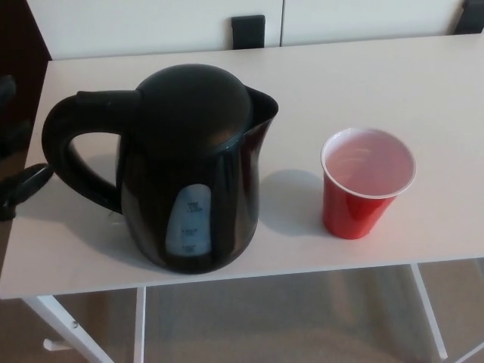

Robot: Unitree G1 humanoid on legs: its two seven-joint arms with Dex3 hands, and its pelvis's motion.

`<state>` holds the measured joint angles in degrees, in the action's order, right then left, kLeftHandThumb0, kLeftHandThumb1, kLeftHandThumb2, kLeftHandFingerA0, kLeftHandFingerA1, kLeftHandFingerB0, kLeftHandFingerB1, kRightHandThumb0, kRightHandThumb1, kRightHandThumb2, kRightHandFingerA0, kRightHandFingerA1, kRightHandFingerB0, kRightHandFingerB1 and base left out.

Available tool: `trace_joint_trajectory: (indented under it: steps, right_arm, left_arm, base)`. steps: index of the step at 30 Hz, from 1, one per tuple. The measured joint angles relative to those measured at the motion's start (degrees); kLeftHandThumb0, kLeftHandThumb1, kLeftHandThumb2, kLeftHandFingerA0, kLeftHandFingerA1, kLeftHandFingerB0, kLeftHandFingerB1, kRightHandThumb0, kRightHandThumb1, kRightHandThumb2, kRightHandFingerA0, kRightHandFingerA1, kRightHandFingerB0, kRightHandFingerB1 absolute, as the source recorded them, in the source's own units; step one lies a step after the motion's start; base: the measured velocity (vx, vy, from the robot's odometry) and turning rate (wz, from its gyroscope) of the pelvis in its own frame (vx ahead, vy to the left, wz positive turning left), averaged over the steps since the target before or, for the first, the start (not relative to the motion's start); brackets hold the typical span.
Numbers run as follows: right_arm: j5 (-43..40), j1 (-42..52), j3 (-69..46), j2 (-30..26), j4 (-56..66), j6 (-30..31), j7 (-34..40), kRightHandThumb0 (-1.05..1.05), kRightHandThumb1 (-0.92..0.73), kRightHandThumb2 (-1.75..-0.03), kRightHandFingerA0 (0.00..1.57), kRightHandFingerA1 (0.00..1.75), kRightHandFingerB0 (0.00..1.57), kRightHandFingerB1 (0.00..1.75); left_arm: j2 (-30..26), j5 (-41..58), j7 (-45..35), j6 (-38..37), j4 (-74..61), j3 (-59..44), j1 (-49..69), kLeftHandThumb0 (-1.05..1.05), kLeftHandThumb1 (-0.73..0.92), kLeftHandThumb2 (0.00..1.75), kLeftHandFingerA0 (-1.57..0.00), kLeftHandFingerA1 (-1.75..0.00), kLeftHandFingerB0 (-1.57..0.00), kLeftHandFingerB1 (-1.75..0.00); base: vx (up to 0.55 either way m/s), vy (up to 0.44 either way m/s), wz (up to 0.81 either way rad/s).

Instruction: The robot walk towards a table in front and uses its left hand to pick up the pot from the base and pour water to the cup on the right hand side

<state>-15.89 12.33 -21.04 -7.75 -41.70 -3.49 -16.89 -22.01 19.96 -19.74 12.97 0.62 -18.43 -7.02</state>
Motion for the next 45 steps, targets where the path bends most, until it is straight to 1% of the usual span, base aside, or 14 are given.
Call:
trace_joint_trajectory:
  steps: [1, 2, 4, 5, 11, 20, 21, 26, 30, 31, 35, 39, 42, 45]
  right_arm:
    - [0.01, 0.03, 0.02, 0.0, 0.02, 0.0, 0.01, -0.09, -0.39, -0.87, 0.56, 0.67, 0.19, 0.5]
    - [0.01, 0.04, 0.03, 0.0, 0.07, 0.01, 0.01, -0.13, -0.56, -0.56, 0.62, 0.48, 0.31, 0.34]
    - [0.01, 0.11, 0.1, 0.0, 0.57, 0.02, 0.0, -0.13, -0.56, -0.56, 0.62, 0.48, 0.31, 0.34]
    - [0.01, 0.13, 0.14, 0.0, 0.74, 0.02, 0.0, -0.13, -0.56, -0.56, 0.62, 0.48, 0.32, 0.34]
    - [0.08, 0.14, 0.45, -0.02, 1.06, 0.02, 0.02, -0.13, -0.57, -0.57, 0.6, 0.49, 0.29, 0.35]
    - [0.35, -0.19, 0.7, -0.11, 1.0, 0.01, 0.15, -0.11, -0.58, -0.56, 0.64, 0.49, 0.33, 0.35]
    - [0.34, -0.27, 0.69, -0.11, 1.0, 0.02, 0.17, -0.12, -0.58, -0.56, 0.64, 0.49, 0.33, 0.34]
    - [0.31, -0.55, 0.71, -0.11, 1.19, 0.08, 0.21, -0.15, -0.57, -0.58, 0.65, 0.51, 0.31, 0.35]
    - [0.3, -0.85, 0.71, -0.11, 1.21, 0.18, 0.22, -0.15, -0.58, -0.58, 0.63, 0.49, 0.3, 0.35]
    - [0.31, -0.96, 0.73, -0.11, 1.21, 0.19, 0.22, -0.16, -0.57, -0.57, 0.65, 0.49, 0.31, 0.35]
    - [0.34, -1.12, 0.85, -0.11, 1.29, 0.32, 0.37, -0.16, -0.57, -0.56, 0.67, 0.5, 0.33, 0.35]
    - [0.35, -1.28, 1.07, -0.11, 1.79, 0.53, 0.63, -0.18, -0.56, -0.56, 0.65, 0.49, 0.34, 0.35]
    - [0.46, -1.36, 1.24, -0.11, 1.86, 0.56, 0.91, -0.12, -0.56, -0.56, 0.64, 0.49, 0.33, 0.35]
    - [0.48, -1.44, 1.42, -0.11, 1.86, 0.65, 0.97, -0.15, -0.57, -0.58, 0.64, 0.49, 0.31, 0.35]
  left_arm:
    - [0.12, -0.41, 0.31, 0.0, 0.49, 0.46, -0.42, -0.23, 0.46, 0.56, -0.15, -0.35, -0.13, -0.29]
    - [0.24, -0.84, 0.64, 0.0, 0.93, 0.98, -0.83, -0.15, 0.42, 0.89, -0.03, -0.49, -0.01, -0.47]
    - [0.64, -1.62, 1.26, -0.01, 1.83, 2.02, -1.53, -0.15, 0.42, 0.89, -0.03, -0.49, -0.01, -0.47]
    - [0.8, -1.81, 1.45, -0.01, 2.06, 2.27, -1.65, -0.28, 0.45, 0.57, -0.16, -0.35, -0.13, -0.3]
    - [2.06, -3.53, 2.69, -0.23, 3.01, 3.67, -1.87, -0.28, 0.46, 0.57, -0.15, -0.35, -0.12, -0.3]
    - [3.22, -4.58, 3.29, -0.26, 2.57, 5.66, -1.88, -0.32, 0.44, 0.59, -0.18, -0.35, -0.14, -0.31]
    - [3.44, -4.78, 3.35, -0.29, 2.51, 6.0, -1.88, -0.18, 0.38, 0.88, -0.07, -0.5, -0.06, -0.49]
    - [4.72, -5.46, 3.87, -0.42, 2.19, 6.91, -2.12, -0.18, 0.36, 0.88, -0.09, -0.51, -0.08, -0.5]
    - [5.88, -5.68, 4.26, -0.43, 2.26, 7.41, -2.95, -0.18, 0.38, 0.89, -0.09, -0.51, -0.08, -0.5]
    - [6.23, -5.79, 4.49, -0.43, 2.32, 7.66, -3.28, -0.33, 0.44, 0.6, -0.21, -0.36, -0.17, -0.32]
    - [6.78, -6.31, 5.32, -0.43, 2.43, 8.08, -4.26, -0.35, 0.44, 0.61, -0.23, -0.37, -0.18, -0.33]
    - [7.2, -7.04, 6.59, -0.44, 3.06, 8.51, -5.42, -0.35, 0.45, 0.61, -0.25, -0.37, -0.19, -0.34]
    - [7.4, -7.81, 7.3, -0.49, 3.63, 8.61, -6.03, -0.33, 0.45, 0.61, -0.26, -0.38, -0.21, -0.34]
    - [8.16, -8.19, 8.04, -0.63, 4.41, 8.56, -6.5, -0.33, 0.47, 0.61, -0.26, -0.38, -0.2, -0.34]
  base:
    - [0.0, 0.0, 0.0]
    - [0.0, 0.0, 0.0]
    - [0.0, 0.0, 0.0]
    - [0.0, 0.0, 0.0]
    - [0.0, 0.0, 0.0]
    - [0.0, 0.0, 0.0]
    - [0.0, 0.0, 0.0]
    - [0.0, 0.0, 0.0]
    - [0.0, 0.0, 0.0]
    - [0.0, 0.0, 0.0]
    - [0.0, 0.0, 0.0]
    - [0.0, 0.0, 0.0]
    - [0.0, 0.0, 0.0]
    - [0.0, 0.0, 0.0]
